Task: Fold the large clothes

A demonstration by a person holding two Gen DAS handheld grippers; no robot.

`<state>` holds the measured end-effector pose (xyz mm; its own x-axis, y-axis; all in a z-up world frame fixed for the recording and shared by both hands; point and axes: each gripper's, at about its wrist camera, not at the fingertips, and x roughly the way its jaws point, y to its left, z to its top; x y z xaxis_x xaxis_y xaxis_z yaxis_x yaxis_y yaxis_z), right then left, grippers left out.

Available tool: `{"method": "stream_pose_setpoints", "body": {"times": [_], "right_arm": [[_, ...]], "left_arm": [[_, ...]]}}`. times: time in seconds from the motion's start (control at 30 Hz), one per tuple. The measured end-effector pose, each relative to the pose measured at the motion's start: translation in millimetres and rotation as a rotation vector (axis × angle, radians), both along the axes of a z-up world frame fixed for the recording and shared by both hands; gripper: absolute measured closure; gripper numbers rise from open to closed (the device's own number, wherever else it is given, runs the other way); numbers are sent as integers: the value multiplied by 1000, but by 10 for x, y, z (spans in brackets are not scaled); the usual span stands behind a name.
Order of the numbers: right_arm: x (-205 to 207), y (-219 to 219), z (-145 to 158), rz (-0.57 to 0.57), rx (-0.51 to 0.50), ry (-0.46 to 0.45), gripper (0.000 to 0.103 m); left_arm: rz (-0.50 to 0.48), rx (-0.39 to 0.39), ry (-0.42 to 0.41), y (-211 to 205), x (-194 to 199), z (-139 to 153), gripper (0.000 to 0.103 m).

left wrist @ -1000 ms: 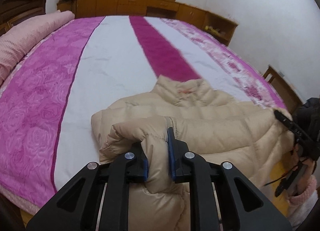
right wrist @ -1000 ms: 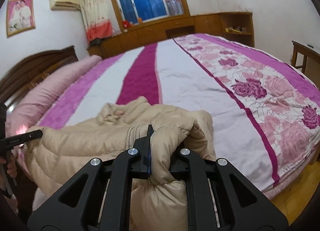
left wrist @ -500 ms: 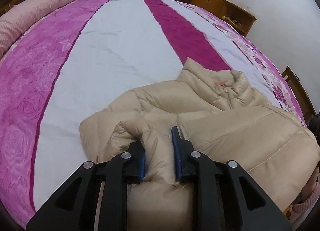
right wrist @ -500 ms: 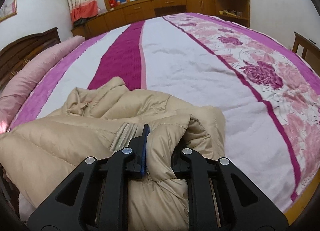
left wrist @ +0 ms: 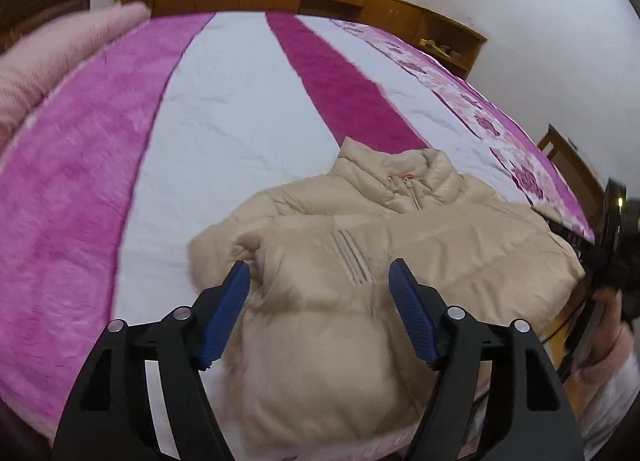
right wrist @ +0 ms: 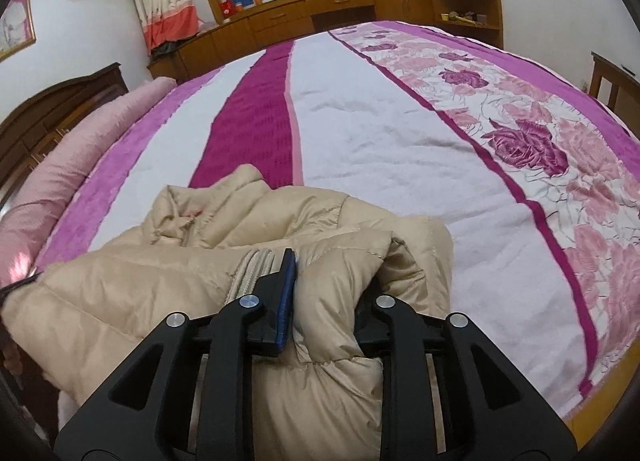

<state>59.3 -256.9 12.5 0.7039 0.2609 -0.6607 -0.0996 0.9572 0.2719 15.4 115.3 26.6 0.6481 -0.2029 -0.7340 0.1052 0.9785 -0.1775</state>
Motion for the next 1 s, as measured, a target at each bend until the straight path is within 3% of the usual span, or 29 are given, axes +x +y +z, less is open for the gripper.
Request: {"method": "stream_pose_setpoints", "body": {"times": [0.3,0.33,0.37,0.5,0.77,1.0], "right_arm": [[-333,-196,259,85,61,26,60],[-365,-206,259,89,67,31,56],[-409,-221,274,107,83,41,44],[-533,-163,352,146,24,33,35],[-819,-329,404,151,-57,63,30],[-991,-424,145,153,8,143,29]], "left_arm": [[47,-23,-28,242,-357,163,30],[45,-26,-28,248,-388,167,30],[41,-31,-27,250,-419,170,30],[13,-51,-11,216,-554,144,30],[-47,-91,55,99,-719,-74,25],[-58,-99,85,39,-641,-238,24]]}}
